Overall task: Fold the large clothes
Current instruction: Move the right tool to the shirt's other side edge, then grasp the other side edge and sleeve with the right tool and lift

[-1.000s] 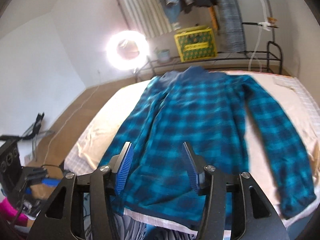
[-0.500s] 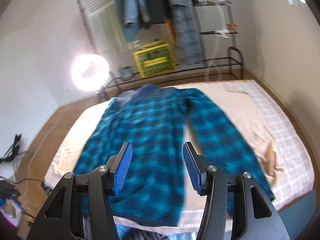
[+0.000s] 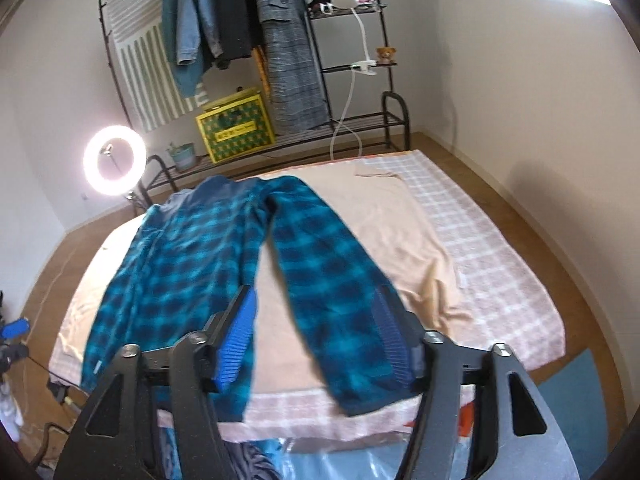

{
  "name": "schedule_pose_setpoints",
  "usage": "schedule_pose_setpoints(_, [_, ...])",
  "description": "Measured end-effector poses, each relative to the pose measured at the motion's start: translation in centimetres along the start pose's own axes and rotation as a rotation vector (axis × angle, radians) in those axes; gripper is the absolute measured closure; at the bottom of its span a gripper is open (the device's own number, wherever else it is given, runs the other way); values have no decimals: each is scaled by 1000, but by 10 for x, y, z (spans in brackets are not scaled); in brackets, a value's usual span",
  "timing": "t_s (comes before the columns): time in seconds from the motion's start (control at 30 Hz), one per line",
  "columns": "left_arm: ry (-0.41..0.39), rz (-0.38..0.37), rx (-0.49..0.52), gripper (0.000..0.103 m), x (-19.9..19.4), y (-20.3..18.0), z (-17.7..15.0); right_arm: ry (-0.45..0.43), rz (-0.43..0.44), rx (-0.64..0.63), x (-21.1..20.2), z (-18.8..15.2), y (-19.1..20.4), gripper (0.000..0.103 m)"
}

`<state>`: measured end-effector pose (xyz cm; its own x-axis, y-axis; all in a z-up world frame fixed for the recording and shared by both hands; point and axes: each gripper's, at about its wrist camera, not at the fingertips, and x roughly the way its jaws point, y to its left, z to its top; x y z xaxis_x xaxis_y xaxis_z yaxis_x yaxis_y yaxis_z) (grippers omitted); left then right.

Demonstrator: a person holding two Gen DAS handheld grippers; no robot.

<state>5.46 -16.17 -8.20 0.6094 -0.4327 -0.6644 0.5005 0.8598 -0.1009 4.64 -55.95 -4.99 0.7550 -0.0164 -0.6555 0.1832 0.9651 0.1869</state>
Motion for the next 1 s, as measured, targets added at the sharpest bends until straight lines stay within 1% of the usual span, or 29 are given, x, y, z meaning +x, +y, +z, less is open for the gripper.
schedule_pose_setpoints(0.27, [2,66,-28,39,25,-15,5,31,-36,41,13,-19,-37,39])
schedule_pose_setpoints(0.43, [1,81,-45,39,35,-20,8,30,-72,40,26,-30,-52,39])
schedule_pose_setpoints(0.5, [5,75,-41,39,37,-20,8,36,-89,47,33,-33,-60,39])
schedule_pose_setpoints(0.63, [21,77,-33,39,49,-19,9,100,-112,85,52,-41,-81,39])
schedule_pose_setpoints(0.77, [78,48,-64,39,71,-12,2,153,-141,160,73,-52,-107,39])
schedule_pose_setpoints(0.9, [133,31,-80,39,90,-11,-8,189,-117,270,91,-62,-133,39])
schedule_pose_setpoints(1.0, [164,24,-92,39,98,-9,-14,197,-57,341,101,-68,-143,39])
